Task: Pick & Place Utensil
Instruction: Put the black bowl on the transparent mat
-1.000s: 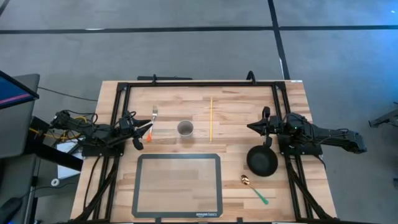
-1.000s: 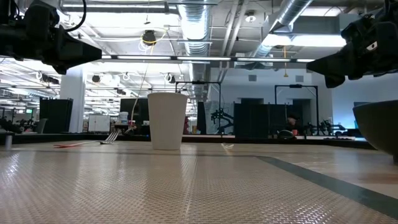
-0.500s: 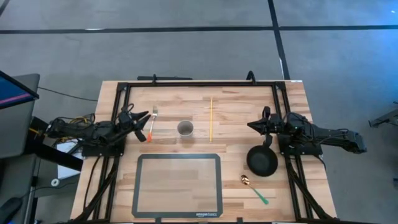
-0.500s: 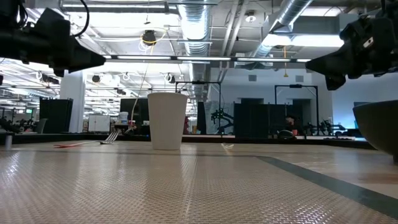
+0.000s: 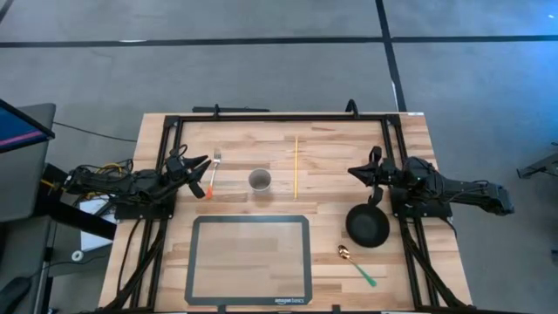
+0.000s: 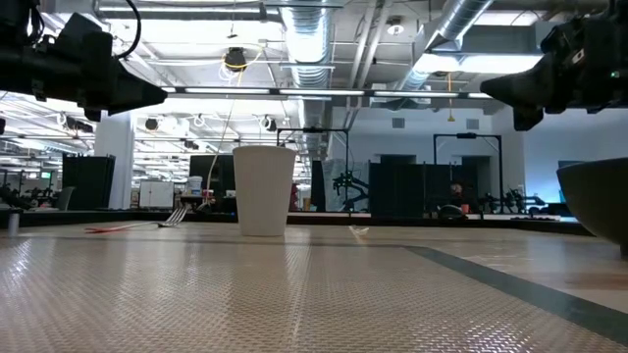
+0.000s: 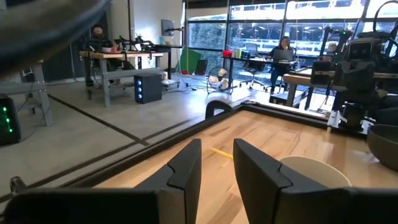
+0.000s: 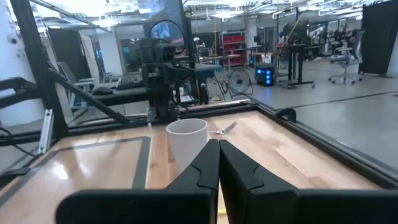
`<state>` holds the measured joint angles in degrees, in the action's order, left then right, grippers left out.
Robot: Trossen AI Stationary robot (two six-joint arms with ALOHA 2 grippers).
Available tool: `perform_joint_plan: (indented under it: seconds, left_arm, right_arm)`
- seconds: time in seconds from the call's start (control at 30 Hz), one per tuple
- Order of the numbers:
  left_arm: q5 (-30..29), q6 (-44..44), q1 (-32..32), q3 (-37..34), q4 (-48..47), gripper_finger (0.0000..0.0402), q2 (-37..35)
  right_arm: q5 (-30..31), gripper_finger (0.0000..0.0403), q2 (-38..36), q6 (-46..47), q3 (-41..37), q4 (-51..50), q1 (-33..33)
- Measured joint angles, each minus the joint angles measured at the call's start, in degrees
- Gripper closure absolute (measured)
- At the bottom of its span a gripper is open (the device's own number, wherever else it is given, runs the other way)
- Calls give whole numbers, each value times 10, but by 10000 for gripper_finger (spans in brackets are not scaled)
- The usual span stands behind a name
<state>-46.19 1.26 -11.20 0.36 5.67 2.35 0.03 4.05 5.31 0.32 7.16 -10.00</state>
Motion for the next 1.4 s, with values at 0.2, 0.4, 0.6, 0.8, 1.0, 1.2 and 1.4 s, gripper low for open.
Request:
perform_joint_plan:
  seconds: [0.2, 0.4, 0.6, 0.8, 1.0, 1.2, 1.4]
  left_arm:
    - [0, 0, 0, 0, 0, 308, 0]
    - [0, 0, 0, 0, 0, 308, 0]
    - [0, -1, 0, 0, 18, 308, 0]
    - [12, -2, 0, 0, 27, 308, 0]
    - [96, 1, 0, 0, 68, 308, 0]
    - [224, -1, 0, 0, 212, 308, 0]
    - [361, -27, 0, 36, 274, 308, 63]
  right_arm:
    - [-1, 399, 1, 12, 0, 2, 17]
    - [-16, 345, 1, 42, 9, 27, 57]
    - [-20, 291, 63, 22, 27, 177, 146]
    - [67, 279, 201, -10, 89, 176, 253]
    - [220, 285, 354, 33, 205, 51, 346]
    - [313, 282, 453, 233, 331, -211, 410]
    - [268, 281, 542, 545, 400, -419, 465]
